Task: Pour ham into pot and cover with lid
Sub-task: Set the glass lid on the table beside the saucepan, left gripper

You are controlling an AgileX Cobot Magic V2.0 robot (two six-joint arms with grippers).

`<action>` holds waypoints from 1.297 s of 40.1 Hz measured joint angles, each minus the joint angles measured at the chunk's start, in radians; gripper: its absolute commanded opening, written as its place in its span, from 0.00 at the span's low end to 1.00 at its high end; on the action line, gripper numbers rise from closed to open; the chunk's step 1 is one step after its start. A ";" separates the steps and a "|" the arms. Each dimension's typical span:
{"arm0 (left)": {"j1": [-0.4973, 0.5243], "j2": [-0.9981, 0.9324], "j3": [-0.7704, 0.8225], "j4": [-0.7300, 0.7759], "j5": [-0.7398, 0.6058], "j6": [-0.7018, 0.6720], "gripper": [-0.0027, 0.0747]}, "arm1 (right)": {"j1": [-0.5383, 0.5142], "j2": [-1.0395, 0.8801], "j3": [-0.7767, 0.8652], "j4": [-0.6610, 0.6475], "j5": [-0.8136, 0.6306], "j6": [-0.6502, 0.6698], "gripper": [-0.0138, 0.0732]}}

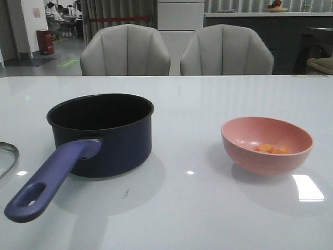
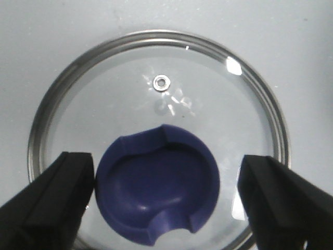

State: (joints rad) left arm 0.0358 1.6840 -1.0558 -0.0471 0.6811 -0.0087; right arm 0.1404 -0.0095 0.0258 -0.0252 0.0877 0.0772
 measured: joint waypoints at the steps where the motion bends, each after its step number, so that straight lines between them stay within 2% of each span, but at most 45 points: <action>1: -0.006 -0.020 0.000 0.002 0.003 0.000 0.77 | 0.000 0.000 0.000 0.000 0.000 0.000 0.33; 10: -0.056 -0.231 0.058 0.007 -0.025 0.000 0.77 | 0.000 0.000 0.000 0.000 0.000 0.000 0.33; 24: -0.160 -0.695 0.296 0.008 -0.180 0.000 0.77 | 0.000 0.000 0.000 0.000 0.000 0.000 0.33; 42: -0.183 -1.241 0.538 0.020 -0.222 0.000 0.76 | 0.000 0.000 0.000 0.000 0.000 0.000 0.33; 52: -0.271 -1.413 0.634 0.061 -0.236 0.000 0.76 | 0.000 0.000 0.000 0.000 0.000 0.000 0.33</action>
State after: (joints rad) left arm -0.2357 0.2707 -0.4216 0.0144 0.4446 -0.0087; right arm 0.1404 -0.0095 0.0258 -0.0252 0.0877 0.0772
